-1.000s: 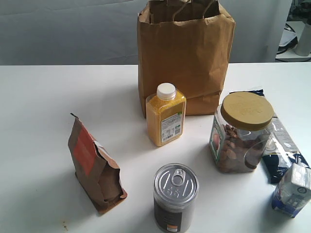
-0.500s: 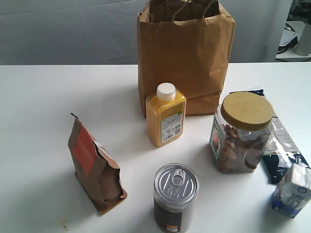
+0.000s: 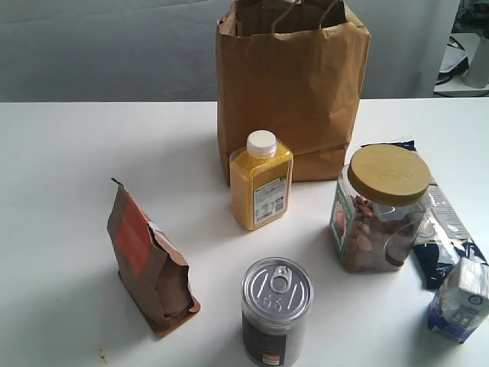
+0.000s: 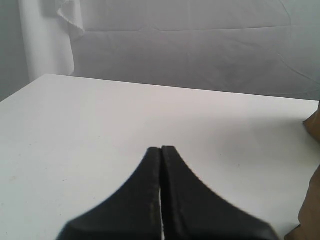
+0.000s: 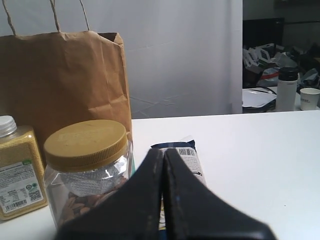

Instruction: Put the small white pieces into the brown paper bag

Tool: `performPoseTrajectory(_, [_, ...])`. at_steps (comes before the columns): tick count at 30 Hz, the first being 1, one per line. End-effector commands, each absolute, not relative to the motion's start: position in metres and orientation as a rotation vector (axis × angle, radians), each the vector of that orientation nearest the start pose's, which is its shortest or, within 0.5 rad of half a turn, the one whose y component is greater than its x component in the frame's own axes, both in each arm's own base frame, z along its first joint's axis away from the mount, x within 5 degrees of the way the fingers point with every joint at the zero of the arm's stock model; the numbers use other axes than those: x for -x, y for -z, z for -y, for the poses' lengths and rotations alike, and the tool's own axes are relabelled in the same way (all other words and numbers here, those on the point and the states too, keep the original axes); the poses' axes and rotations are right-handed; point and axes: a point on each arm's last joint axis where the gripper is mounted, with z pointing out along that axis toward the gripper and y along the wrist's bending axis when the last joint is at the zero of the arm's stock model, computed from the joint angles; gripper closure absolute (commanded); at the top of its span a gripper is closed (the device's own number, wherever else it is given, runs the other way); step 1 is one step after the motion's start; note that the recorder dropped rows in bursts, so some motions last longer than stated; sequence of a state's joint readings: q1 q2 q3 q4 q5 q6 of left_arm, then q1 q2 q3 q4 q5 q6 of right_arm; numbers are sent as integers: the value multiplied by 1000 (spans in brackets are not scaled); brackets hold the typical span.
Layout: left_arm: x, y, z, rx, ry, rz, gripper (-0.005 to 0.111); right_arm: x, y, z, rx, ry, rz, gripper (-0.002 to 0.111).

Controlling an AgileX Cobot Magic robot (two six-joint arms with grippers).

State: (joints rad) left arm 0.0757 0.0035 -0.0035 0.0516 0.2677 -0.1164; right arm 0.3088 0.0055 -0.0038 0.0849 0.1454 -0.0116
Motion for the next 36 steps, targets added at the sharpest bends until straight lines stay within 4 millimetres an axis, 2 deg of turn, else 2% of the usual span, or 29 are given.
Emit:
performPoseTrajectory(1, [-55,-189,-5,135,-3,-1744,107,-53,-200,-18,182,-309,-1622,108])
performPoseTrajectory(36, [-55,-189,-5,135,-3,-1744,107,-54,-200,-15,135,-264,-1624,108])
